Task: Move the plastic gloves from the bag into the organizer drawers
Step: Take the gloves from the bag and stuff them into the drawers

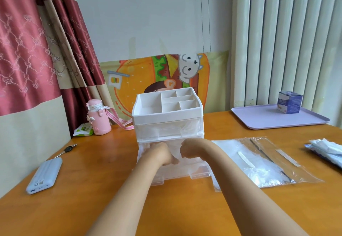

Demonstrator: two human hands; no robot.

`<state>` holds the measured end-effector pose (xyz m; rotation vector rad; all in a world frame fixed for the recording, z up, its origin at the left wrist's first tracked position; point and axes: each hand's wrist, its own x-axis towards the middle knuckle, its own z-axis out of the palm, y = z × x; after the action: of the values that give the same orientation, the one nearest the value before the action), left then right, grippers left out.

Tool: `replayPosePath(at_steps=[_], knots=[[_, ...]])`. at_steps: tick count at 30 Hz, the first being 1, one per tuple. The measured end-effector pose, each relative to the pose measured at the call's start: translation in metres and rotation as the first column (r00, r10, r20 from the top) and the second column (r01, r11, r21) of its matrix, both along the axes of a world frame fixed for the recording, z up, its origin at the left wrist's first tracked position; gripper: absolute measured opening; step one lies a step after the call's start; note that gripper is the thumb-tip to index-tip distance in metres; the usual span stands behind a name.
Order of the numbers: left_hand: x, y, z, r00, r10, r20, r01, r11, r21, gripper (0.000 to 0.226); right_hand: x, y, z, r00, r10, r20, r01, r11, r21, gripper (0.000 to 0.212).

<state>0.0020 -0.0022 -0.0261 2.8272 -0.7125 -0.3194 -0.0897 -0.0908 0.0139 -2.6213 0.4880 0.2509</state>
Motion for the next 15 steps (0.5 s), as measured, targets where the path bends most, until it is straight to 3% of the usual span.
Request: replayPosePath(at_steps=[3, 7, 9, 12, 15], knots=[[0.001, 0.001, -0.002, 0.999, 0.001, -0.039, -0.001, 1.000, -0.011, 0.051, 0.006, 0.002, -0.002, 1.000, -0.026, -0.016, 0.026, 0.999, -0.043, 0.024], [-0.002, 0.005, 0.000, 0.997, 0.014, -0.073, -0.017, 0.999, -0.048, 0.061, 0.006, 0.002, 0.004, 0.998, -0.056, -0.033, 0.053, 0.996, -0.072, 0.026], [-0.007, 0.007, 0.004, 0.997, 0.019, -0.077, -0.029, 0.992, -0.122, 0.062, 0.001, -0.002, 0.010, 0.997, -0.071, -0.027, 0.070, 0.997, -0.042, 0.036], [-0.012, 0.012, 0.014, 0.997, 0.009, -0.083, -0.029, 0.970, -0.241, 0.053, -0.007, -0.012, 0.014, 0.994, -0.096, 0.047, 0.093, 0.993, 0.071, 0.038], [-0.025, 0.015, 0.022, 0.998, 0.033, 0.050, -0.021, 0.974, -0.224, 0.043, -0.027, -0.032, 0.027, 0.972, -0.066, 0.225, -0.006, 0.952, 0.305, 0.031]])
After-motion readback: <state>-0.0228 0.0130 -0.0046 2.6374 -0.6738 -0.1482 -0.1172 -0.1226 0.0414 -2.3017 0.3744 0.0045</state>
